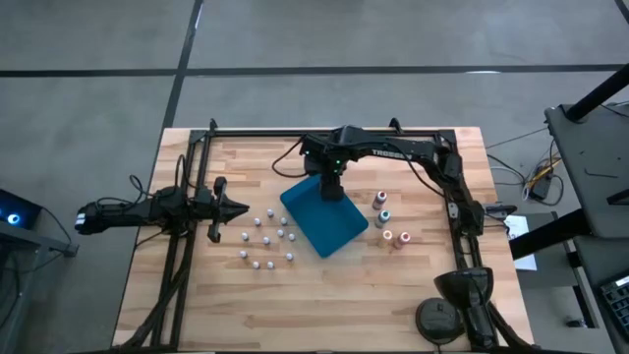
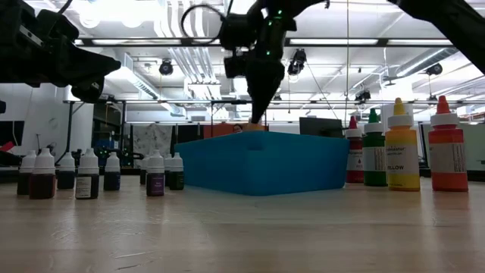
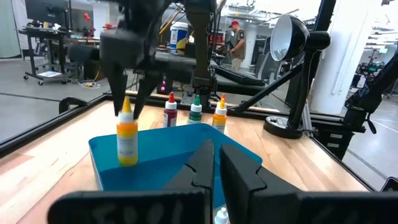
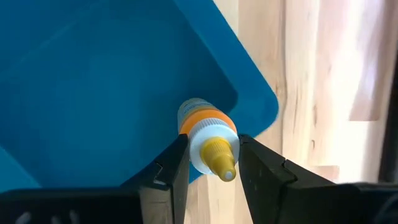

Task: Pick & Place food coloring
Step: Put the yellow food coloring bottle into the blue bin

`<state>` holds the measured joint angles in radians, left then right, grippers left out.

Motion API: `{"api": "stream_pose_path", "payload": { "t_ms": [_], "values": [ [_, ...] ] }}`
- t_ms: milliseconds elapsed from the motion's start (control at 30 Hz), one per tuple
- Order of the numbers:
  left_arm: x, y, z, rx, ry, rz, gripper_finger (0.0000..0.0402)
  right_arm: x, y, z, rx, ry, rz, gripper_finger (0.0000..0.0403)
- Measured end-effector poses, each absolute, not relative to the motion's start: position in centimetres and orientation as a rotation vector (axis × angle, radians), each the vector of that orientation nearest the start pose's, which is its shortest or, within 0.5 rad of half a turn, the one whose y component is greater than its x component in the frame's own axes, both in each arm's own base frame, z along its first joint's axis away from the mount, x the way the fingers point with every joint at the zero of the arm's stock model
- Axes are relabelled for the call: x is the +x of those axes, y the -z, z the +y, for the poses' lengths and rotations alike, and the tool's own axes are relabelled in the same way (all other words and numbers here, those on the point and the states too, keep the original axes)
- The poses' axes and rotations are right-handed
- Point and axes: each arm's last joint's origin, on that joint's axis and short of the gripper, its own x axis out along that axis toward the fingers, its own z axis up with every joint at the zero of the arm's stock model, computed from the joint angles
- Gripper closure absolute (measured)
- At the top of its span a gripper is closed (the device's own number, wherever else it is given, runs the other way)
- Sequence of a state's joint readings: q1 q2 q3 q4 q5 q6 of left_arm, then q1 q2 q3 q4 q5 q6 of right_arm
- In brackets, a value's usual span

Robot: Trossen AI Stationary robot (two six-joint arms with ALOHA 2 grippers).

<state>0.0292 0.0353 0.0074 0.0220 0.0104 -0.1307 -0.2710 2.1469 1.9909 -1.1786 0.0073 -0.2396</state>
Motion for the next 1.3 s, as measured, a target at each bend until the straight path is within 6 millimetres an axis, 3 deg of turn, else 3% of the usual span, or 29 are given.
{"api": "stream_pose_path", "payload": {
  "t_ms": [1300],
  "values": [
    [9.9,-16.5,0.3,-0.131,-0.019,0.005,0.0402,43.0,-23.4,-13.3,-0.046,0.138,1.342,0.0296]
  ]
}}
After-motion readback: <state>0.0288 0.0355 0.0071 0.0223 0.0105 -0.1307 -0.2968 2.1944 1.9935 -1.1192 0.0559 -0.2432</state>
